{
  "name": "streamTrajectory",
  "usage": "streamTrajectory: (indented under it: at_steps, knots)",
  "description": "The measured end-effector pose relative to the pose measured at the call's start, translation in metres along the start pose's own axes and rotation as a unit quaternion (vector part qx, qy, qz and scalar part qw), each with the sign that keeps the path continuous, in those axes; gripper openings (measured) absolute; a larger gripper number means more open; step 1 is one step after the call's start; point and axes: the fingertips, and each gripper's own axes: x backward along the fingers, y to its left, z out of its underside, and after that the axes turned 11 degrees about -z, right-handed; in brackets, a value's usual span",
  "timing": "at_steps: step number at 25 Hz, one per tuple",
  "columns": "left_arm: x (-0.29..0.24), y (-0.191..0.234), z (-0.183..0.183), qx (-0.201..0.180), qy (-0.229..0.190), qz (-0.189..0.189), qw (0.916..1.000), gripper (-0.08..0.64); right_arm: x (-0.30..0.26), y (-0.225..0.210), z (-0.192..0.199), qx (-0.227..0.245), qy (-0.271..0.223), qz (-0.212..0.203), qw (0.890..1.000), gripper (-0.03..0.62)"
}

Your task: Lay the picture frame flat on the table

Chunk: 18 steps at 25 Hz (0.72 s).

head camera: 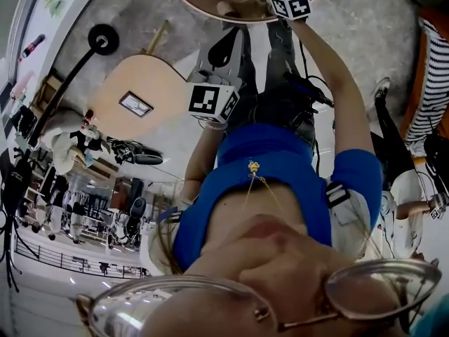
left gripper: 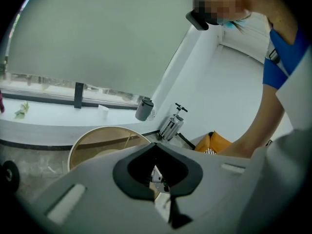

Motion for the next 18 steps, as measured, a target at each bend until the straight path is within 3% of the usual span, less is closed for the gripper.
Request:
streamTrajectory:
  at_steps: [3, 18]
  knots:
    - [-0.003, 0.010, 0.012, 0.006, 0.010, -0.003, 0.9999, -0.002, -0.017, -0.007, 0.016, -0.035, -0.011, -0.006, 0.999, 0.006]
    - [-0.027, 0.035, 0.062, 0.024, 0.033, -0.006, 0.9991, -0.002, -0.062, -0.034, 0.052, -0.060, -0.046, -0.033, 0.997, 0.006]
